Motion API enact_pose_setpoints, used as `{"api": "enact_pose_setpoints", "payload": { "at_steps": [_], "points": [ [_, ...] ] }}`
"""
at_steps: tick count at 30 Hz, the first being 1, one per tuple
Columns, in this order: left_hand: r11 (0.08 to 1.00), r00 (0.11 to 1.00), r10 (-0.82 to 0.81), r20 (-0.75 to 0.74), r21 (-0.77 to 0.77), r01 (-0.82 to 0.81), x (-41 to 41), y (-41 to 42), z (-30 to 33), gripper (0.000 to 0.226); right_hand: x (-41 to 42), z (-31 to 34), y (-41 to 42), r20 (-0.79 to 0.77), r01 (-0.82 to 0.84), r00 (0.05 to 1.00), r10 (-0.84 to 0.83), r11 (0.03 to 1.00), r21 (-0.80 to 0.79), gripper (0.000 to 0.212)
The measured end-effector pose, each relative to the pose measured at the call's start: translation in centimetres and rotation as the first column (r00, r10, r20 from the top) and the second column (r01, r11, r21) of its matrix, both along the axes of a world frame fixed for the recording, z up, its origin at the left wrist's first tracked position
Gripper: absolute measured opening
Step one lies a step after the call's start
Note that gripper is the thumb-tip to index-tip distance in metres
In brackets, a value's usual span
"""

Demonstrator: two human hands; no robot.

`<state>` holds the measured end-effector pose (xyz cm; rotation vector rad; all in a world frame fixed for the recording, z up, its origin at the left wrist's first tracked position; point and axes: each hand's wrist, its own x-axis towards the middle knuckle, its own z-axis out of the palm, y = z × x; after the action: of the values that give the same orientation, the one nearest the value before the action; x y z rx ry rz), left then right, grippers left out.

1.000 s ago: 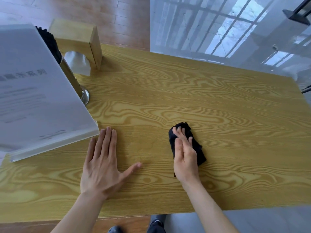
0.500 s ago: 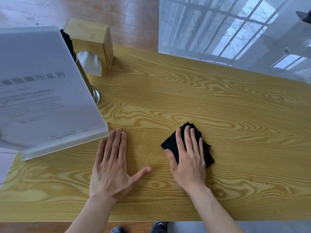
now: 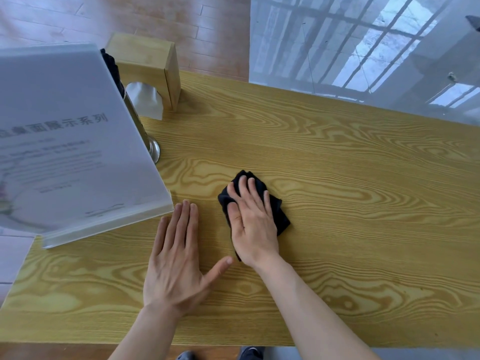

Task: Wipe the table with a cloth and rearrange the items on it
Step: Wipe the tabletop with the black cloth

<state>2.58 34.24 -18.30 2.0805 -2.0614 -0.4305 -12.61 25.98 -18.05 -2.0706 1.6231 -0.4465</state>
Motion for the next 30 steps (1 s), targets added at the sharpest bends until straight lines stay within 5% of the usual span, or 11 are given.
{"api": "enact_pose_setpoints", "payload": {
  "at_steps": [11,20,30],
  "points": [
    [0.999,0.994,0.014,-0.112,-0.043,-0.019,0.3,0.2,0.0,0.103,0.2,0.5,5.1,-0.365,-0.282,0.897,0.249,0.959,-0.038,0.058],
    [1.0,1.0,0.012,-0.028,-0.016,-0.012,0.1,0.3,0.0,0.105,-1.8,0.8,9.1,-0.415,-0.232,0.885,0.212,0.973,0.003,0.068],
    [1.0,0.999,0.023,-0.028,-0.009,-0.023,0.0,0.3,0.1,0.105,-0.8,0.4,4.4,-0.449,-0.137,0.887,0.107,0.99,-0.035,0.068]
  ]
}}
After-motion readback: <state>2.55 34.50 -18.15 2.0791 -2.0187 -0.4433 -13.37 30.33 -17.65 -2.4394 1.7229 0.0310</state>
